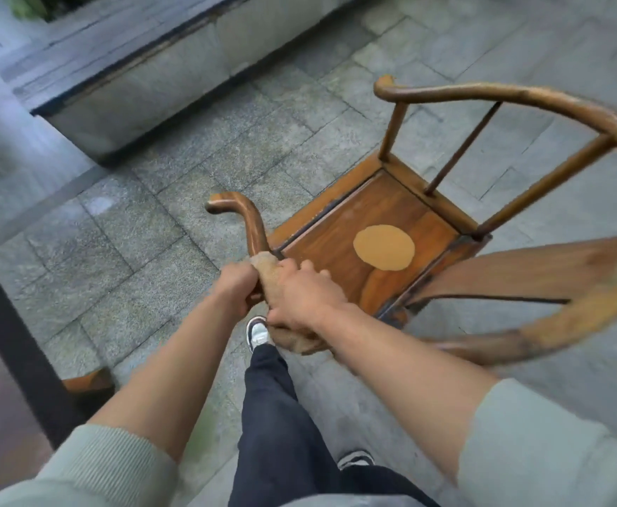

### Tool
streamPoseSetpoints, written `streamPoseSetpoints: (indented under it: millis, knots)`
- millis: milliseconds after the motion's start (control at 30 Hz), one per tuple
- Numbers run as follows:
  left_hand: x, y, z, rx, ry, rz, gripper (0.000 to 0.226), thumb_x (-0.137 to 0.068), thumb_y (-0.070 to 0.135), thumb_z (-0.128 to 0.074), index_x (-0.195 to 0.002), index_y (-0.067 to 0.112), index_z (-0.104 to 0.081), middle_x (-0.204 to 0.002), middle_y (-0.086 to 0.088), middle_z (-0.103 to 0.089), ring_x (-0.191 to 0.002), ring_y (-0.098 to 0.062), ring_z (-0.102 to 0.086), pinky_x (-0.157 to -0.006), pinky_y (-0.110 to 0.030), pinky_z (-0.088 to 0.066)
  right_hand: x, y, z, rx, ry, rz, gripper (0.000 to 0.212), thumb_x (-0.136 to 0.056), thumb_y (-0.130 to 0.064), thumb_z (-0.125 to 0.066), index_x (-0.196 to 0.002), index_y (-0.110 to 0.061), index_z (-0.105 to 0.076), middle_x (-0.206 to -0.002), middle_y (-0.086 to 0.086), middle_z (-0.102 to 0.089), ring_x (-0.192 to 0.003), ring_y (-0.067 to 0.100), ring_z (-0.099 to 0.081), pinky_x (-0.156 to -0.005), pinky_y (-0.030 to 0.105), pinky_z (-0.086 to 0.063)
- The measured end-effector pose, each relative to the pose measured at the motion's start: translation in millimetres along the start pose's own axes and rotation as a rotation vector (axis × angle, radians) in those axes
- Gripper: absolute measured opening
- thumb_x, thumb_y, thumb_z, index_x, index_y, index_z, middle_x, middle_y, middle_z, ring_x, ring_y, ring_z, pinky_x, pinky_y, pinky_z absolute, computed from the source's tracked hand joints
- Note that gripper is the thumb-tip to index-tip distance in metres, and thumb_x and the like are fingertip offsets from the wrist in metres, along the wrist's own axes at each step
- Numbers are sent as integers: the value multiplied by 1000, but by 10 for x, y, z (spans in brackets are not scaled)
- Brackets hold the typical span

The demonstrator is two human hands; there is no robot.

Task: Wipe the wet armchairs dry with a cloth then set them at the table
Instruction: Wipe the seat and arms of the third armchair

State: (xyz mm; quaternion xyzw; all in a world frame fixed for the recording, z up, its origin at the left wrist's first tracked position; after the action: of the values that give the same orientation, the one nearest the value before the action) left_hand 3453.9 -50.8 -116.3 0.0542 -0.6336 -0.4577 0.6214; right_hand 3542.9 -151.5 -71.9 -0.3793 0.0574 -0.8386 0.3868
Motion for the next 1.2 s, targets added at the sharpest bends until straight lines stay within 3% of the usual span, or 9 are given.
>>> streamPoseSetpoints:
  millis: [133,300,467,600,733,867,967,1067,1200]
  knots:
    - [822,-306,-182,-145,118,-136,19,-91,9,-49,-103,-1,-60,-92,-17,-66,-80,-30,-65,-71,-40,-59,1063,502,332,193,6,221,93,-72,-57,-76,-149,-27,-33,-137,5,-50,-123,33,-51,-98,47,-50]
    - [1969,-420,-1125,-927,127,-644,46,-101,36,-27,-120,12,-61,-145,-16,-47,-144,-33,-27,-119,-54,-12,1971,1549,1081,391,171,362,75,-65,-68,-57,-135,-48,-43,-118,-12,-59,-105,18,-56,-83,39,-52]
    - [2686,-183,-2017,-1185,28,-996,45,-100,43,-16,-73,24,-47,-72,2,-56,-76,-26,-60,-81,-42,-48,2248,2468,1947,297,457,492,62,-69,-57,-58,-118,-22,-71,-108,-1,-69,-100,29,-62,-86,47,-48]
    - [2813,-43,-2633,-1246,-101,-985,47,-100,57,-6,-80,34,-43,-77,10,-40,-78,-15,-47,-63,-36,-41,2011,2942,2453,213,509,544,55,-69,-51,-55,-109,-19,-74,-103,-1,-71,-97,28,-63,-85,51,-46]
    - [2811,-33,-3159,-1144,-338,-919,57,-94,67,4,-109,43,-46,-110,17,-46,-105,-6,-45,-93,-34,-46,1654,3560,2962,88,549,573,52,-71,-44,-52,-110,-19,-73,-106,-2,-69,-101,26,-62,-92,53,-43]
    - [2760,236,-4180,-1029,-455,-818,75,-91,76,-5,-148,35,-30,-157,9,-25,-143,-7,-21,-120,-29,-17,825,4237,3607,37,489,448,51,-70,-48,-51,-110,-25,-73,-114,-3,-64,-114,28,-54,-103,54,-38]
    - [2764,507,-4887,-1044,-458,-802,52,-94,66,-27,-130,31,-40,-140,5,-44,-125,-12,-44,-111,-32,-36,242,4462,3903,-71,426,333,50,-65,-52,-55,-108,-32,-72,-126,-1,-56,-123,26,-46,-111,48,-35]
    - [2596,739,-5348,-986,-452,-636,21,-94,53,-45,-98,34,-36,-99,8,-46,-82,-5,-49,-68,-24,-41,-298,4594,4081,-168,356,260,45,-62,-43,-62,-107,-39,-68,-136,0,-49,-130,24,-41,-111,34,-29]
    - [2211,1085,-5865,-876,-370,-414,26,-88,42,-54,-90,28,-33,-93,1,-45,-80,-20,-49,-68,-34,-39,-1053,4660,4288,-308,264,261,49,-66,-25,-73,-113,-39,-68,-128,-2,-50,-121,18,-54,-107,26,-37]
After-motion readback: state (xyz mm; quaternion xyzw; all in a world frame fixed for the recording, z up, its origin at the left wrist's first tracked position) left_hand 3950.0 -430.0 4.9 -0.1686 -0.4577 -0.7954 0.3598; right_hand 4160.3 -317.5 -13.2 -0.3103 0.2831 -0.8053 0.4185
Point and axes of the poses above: each hand's wrist, its own x-axis away from the middle knuckle, its own z-axis out of the back of the hand, y = z × x, the point moved 10 cm from there along -x, towards the middle knuckle
